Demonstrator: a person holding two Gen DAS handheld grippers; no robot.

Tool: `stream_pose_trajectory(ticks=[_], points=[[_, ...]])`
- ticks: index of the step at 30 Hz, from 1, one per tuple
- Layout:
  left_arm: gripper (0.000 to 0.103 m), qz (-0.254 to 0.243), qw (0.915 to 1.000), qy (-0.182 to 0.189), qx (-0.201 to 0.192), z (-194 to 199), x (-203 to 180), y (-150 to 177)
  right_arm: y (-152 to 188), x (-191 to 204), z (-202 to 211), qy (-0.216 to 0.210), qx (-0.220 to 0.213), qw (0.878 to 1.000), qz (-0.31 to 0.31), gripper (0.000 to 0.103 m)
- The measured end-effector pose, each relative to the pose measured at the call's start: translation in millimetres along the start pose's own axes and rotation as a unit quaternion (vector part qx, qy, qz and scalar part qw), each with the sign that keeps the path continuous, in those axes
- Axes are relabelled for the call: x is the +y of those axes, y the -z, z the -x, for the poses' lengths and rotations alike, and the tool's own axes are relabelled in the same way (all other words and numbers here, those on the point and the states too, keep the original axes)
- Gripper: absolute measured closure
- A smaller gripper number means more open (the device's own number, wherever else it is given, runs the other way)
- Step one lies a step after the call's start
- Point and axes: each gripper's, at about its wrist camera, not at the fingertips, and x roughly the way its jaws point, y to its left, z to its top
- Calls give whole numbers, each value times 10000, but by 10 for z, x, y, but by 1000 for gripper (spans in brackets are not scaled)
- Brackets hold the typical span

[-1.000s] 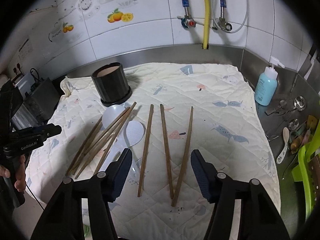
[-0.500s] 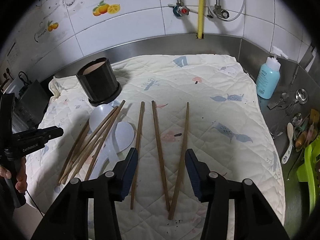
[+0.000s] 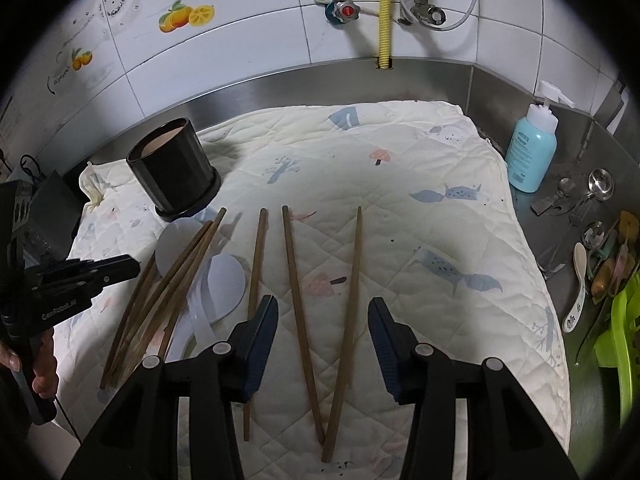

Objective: Organize utensils
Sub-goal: 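Lower the left tool onto a wooden chopstick and close while right tool approaches another, then lift the chopstick with the left tool while the right tool grasps another chopstick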

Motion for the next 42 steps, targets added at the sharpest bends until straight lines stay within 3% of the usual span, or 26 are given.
stream_pose_trajectory(ticks=[8,14,35,42], points=[[94,-229,9993,35,282,-339,-34,-179,-7,-18,-46,-22,36,10000,3,51],[94,-140,9990,21,429,-519,51,-271,-36,-21,-60,-28,17,10000,-15,51],[93,-287,9958,-10,866,-828,2,-195,-53,-60,-124,-61,56,9999,-68,51],[96,-263,9962,41,830,-852,7,-189,-53,-45,-159,-59,116,9999,-7,51]])
